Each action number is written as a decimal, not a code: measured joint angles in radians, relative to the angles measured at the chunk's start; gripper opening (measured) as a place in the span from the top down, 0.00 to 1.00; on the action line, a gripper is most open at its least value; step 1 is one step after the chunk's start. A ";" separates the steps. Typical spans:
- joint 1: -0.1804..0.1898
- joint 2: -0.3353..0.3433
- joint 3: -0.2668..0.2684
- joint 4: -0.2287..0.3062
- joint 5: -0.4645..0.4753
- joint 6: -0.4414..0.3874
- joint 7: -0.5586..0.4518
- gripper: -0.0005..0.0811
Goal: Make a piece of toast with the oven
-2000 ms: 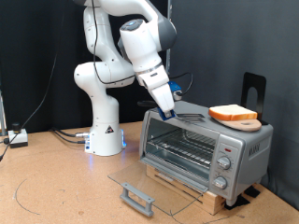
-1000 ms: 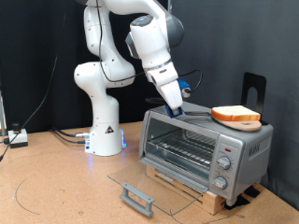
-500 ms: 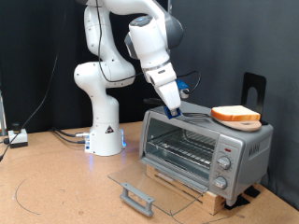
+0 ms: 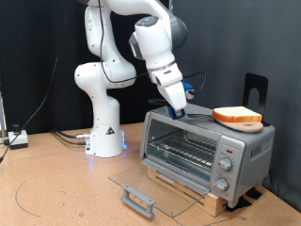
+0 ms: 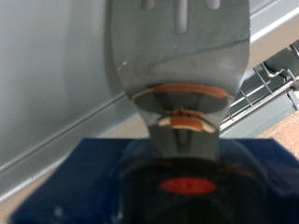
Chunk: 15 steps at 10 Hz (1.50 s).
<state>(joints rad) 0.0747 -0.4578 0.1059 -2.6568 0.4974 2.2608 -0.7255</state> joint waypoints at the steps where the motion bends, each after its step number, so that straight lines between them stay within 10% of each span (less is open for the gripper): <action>1: 0.000 0.006 0.006 0.000 0.004 0.015 0.002 0.51; 15: 0.007 -0.006 0.014 0.022 0.036 0.014 -0.020 0.51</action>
<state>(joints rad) 0.0815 -0.4635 0.1197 -2.6350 0.5331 2.2746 -0.7454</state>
